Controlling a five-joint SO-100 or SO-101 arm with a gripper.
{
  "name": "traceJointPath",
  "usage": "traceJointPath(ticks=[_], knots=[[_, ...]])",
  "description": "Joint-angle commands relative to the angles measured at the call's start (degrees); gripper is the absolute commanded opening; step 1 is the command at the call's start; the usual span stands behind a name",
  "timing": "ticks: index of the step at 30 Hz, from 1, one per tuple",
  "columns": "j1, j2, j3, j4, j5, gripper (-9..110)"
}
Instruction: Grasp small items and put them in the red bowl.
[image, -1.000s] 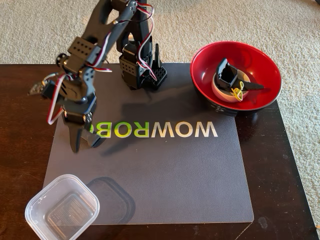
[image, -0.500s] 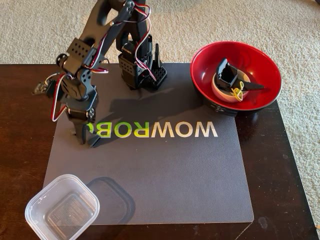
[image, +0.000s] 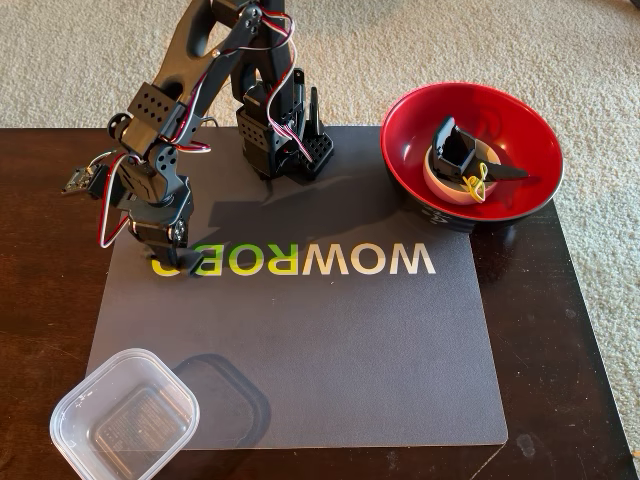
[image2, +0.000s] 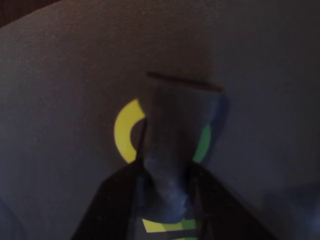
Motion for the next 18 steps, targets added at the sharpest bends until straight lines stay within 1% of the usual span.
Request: traceJointPath(ticks=[1, 4, 8, 14, 18], knots=[[1.05, 0.09, -0.79, -0.09, 0.70, 0], [-3.08, 3.78, -1.58, 0.44, -1.67, 0], [-14.24, 17.23, -1.58, 0.62, -5.71, 0], [-36.21, 43.42, -1.49, 2.55, -7.29, 0], [-50.71, 54.84, -2.46, 2.72, -4.04, 0]])
